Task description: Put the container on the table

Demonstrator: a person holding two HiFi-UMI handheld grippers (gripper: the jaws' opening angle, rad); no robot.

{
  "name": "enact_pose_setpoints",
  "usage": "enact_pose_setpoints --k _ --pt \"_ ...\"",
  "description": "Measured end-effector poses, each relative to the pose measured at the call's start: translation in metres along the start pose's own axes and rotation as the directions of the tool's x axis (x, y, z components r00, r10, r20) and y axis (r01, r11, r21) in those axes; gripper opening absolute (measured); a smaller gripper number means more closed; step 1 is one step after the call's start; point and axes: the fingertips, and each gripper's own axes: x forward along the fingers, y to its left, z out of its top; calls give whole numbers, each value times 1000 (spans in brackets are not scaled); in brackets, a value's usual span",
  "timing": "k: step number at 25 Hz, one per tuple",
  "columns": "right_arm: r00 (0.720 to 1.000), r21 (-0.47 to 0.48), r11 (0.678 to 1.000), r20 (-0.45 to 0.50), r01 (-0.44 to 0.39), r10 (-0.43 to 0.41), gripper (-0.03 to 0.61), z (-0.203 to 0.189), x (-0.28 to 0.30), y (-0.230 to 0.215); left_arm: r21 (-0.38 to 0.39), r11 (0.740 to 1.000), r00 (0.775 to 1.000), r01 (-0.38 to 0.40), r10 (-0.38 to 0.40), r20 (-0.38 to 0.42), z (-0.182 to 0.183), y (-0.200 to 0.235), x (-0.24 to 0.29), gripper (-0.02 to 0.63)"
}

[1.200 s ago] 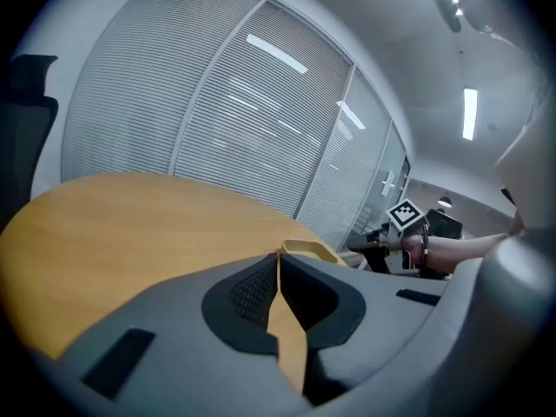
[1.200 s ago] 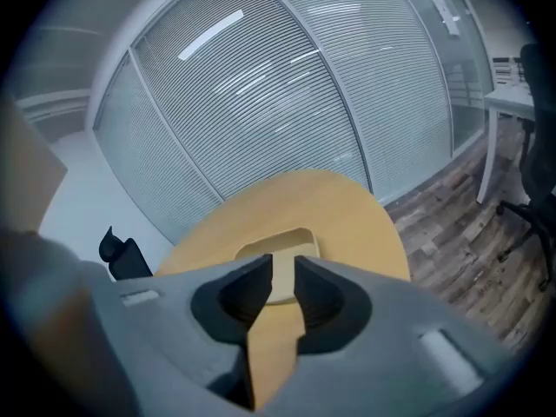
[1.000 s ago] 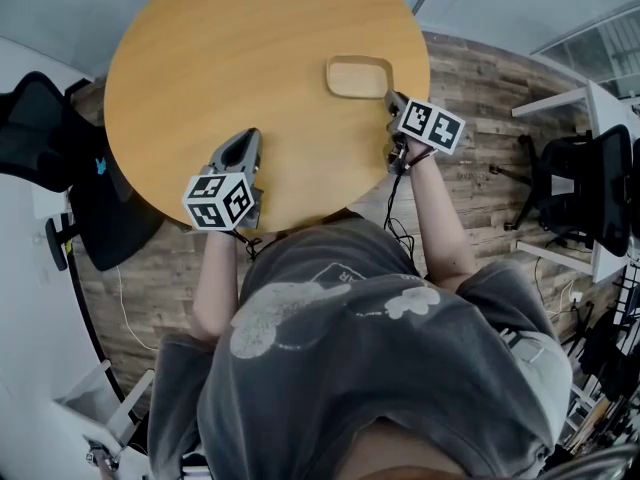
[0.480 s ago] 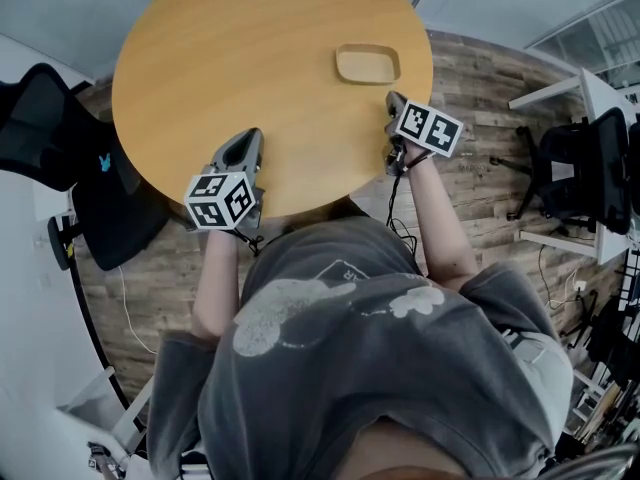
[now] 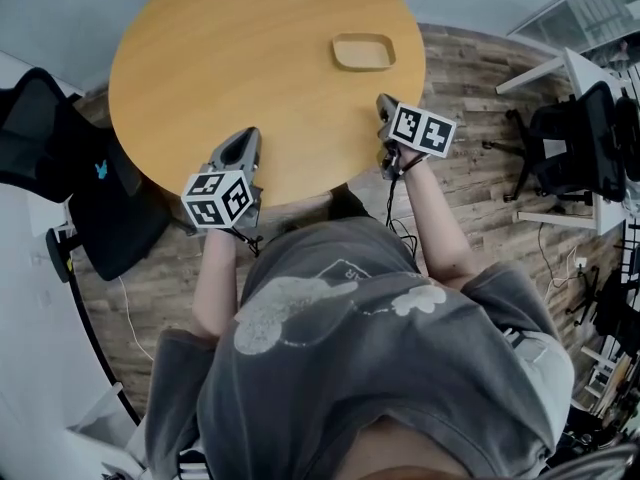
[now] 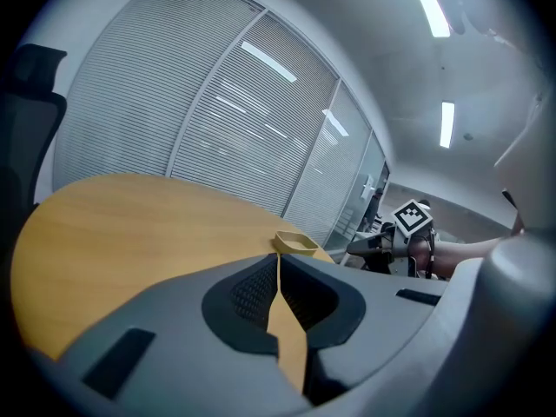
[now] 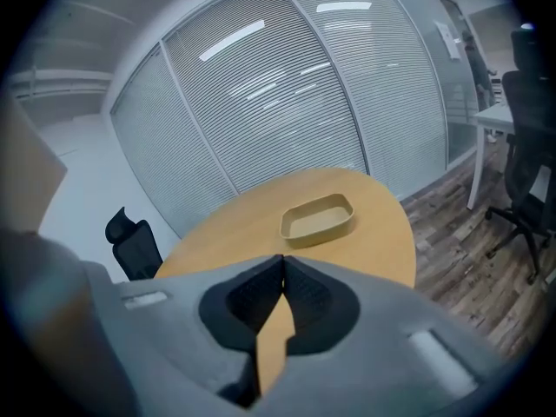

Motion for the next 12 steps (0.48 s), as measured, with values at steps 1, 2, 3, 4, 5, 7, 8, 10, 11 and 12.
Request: enact_pose_setpoints --k 1,2,3,4,5,7,8,10,11,12 --pt "1000 -1 1000 -1 1 -1 0 -5 -3 4 1 1000 1000 8 -8 -2 -1 0 -3 9" --pt "1000 -3 1000 -2 4 -4 0 -9 -7 7 2 1000 1000 15 -15 -4 -3 0 -6 9" --pt "1000 -5 1000 -5 9 -9 0 -15 -10 9 3 1000 1000 23 -23 -6 -5 0 -9 9" --pt "1000 -8 1000 -8 17 -17 0 -20 -13 11 4 1000 999 31 -31 -10 -8 0 -12 9" --pt "1000 -11 1000 -12 26 -26 0 -26 -16 13 4 999 999 39 -39 -14 -11 0 -16 9" --pt "999 -12 999 -22 42 -42 -1 -40 -21 17 2 999 998 54 -54 -27 -19 3 -22 9" --pt "998 -12 999 -28 48 -48 0 -48 -24 19 0 998 998 60 -60 -35 -24 5 -25 9" --pt "997 -15 998 -41 59 -60 0 -61 -30 21 -10 998 996 69 -69 -49 -34 7 -31 9" --pt "997 -17 998 -49 65 -65 0 -67 -32 22 -16 997 996 71 -72 -56 -38 8 -33 9" --pt "996 -21 997 -57 69 -70 0 -72 -35 23 -23 997 995 72 -73 -60 -42 9 -34 9"
